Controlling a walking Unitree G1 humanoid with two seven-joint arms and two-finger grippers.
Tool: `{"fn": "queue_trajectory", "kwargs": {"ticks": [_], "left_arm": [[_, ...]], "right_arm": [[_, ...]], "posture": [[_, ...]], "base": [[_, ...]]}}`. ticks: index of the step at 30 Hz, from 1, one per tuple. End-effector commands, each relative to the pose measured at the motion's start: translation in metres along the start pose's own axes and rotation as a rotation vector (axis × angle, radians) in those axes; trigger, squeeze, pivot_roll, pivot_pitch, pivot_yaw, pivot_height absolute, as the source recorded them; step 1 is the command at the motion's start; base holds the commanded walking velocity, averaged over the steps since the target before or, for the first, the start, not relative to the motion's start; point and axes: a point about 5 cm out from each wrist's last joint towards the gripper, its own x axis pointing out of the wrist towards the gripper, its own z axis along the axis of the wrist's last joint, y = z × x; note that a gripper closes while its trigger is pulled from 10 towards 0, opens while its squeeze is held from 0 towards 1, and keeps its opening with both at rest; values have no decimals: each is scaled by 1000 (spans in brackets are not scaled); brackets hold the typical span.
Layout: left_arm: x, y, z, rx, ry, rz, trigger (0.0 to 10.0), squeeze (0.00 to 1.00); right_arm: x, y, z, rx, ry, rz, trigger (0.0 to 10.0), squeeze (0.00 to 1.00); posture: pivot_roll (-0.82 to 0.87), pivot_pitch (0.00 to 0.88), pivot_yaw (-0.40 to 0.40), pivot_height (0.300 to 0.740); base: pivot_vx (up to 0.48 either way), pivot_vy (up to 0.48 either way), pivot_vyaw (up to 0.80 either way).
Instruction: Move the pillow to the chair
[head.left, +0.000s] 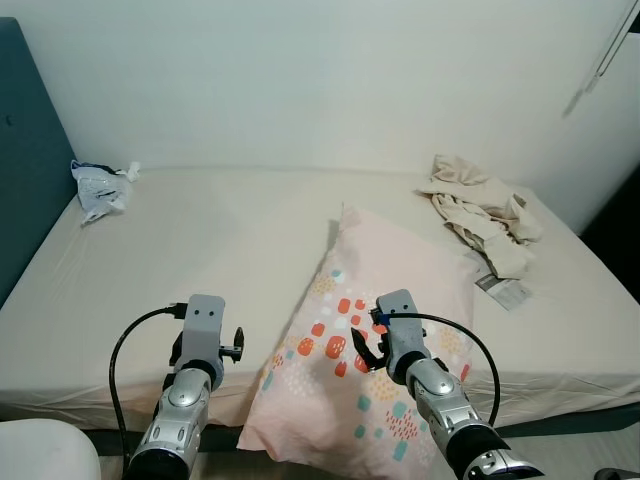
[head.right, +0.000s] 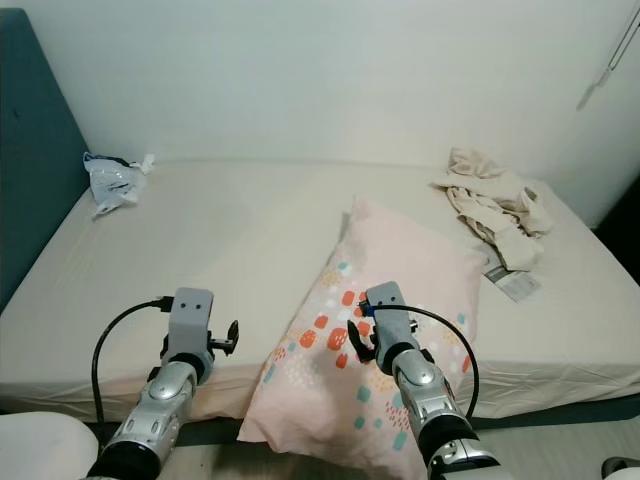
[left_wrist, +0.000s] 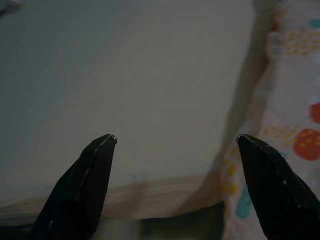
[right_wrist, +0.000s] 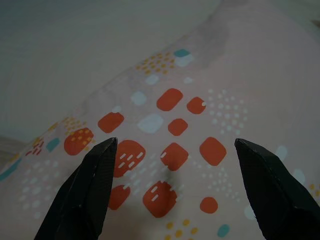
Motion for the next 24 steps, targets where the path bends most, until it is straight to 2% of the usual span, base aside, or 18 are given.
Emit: {"fn": "queue_trajectory", "kwargs": {"ticks": [1,4,8,13,17,18,19,20,21,22,24], "left_arm": [[-2,3,-2,-3,3,-25,10000,0],[-4,1,-7,-11,25,-70,10000,0],[-9,-17,-15,-33,88,-282,10000,0],[-7,-23,-14,-27,93,-332,10000,0],[-12,-33,-22,-44,126,-488,10000,0],[-12,-33,-22,-44,126,-488,10000,0],[-12,-31,-31,4,161,-458,10000,0],[-11,-30,-35,11,186,-439,10000,0],[-11,-30,-35,11,186,-439,10000,0],[-10,-27,-39,-23,212,-361,10000,0],[-8,-27,-37,-21,205,-355,10000,0]], "right_arm": [[-3,-2,-6,18,21,-15,10000,0],[-3,-2,-7,19,21,-12,10000,0],[-4,-3,-9,12,28,-10,10000,0],[-3,-4,-5,4,18,-4,10000,0],[-1,-7,1,9,-4,-11,10000,0],[-1,-7,1,9,-4,-11,10000,0],[-2,-6,-1,6,3,0,10000,0],[-2,-5,-2,3,4,9,10000,0],[-2,-5,-2,3,4,9,10000,0],[-3,-4,-5,-19,15,33,10000,0],[-3,-3,-2,-35,3,47,10000,0]], "posture": [[-36,46,-64,740],[-46,38,-63,740],[-46,17,-62,740],[-51,8,-58,740],[-66,1,-86,740],[-66,1,-86,740],[-61,0,-102,740],[-61,0,-104,740],[-61,0,-104,740],[-73,12,-95,740],[-78,17,-84,740]], "base": [[0,0,0],[0,0,0],[0,0,0],[0,0,0],[0,0,0],[0,0,0],[0,0,0],[0,0,0],[0,0,0],[0,0,0],[0,0,0]]}}
